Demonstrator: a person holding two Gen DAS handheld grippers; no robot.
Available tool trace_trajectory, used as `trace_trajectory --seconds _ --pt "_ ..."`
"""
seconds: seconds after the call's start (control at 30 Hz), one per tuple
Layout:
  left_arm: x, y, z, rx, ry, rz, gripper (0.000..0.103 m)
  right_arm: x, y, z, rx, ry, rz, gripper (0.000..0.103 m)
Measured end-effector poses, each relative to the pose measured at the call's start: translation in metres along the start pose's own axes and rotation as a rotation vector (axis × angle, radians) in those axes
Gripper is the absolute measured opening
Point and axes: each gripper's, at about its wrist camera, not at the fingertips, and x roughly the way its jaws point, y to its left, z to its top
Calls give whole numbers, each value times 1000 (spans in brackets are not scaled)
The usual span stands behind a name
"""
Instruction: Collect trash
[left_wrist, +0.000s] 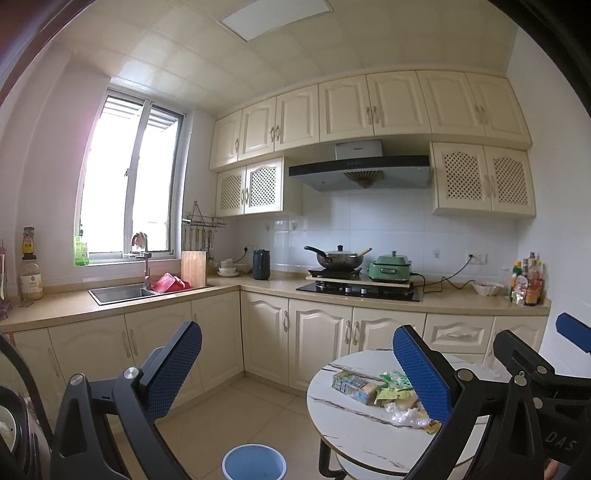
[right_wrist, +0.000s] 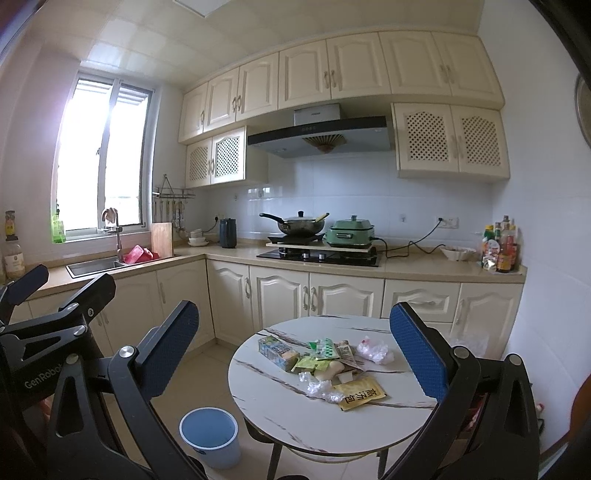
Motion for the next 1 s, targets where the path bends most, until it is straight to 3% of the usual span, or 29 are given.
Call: trace_trajectory --seconds 0.7,1.0 --pt "0 -2 -1 2 -6 -15 102 3 0 -2 11 -19 10 103" --pt "33 -24 -5 18 9 -62 103 8 -23 -5 12 -32 -18 103"
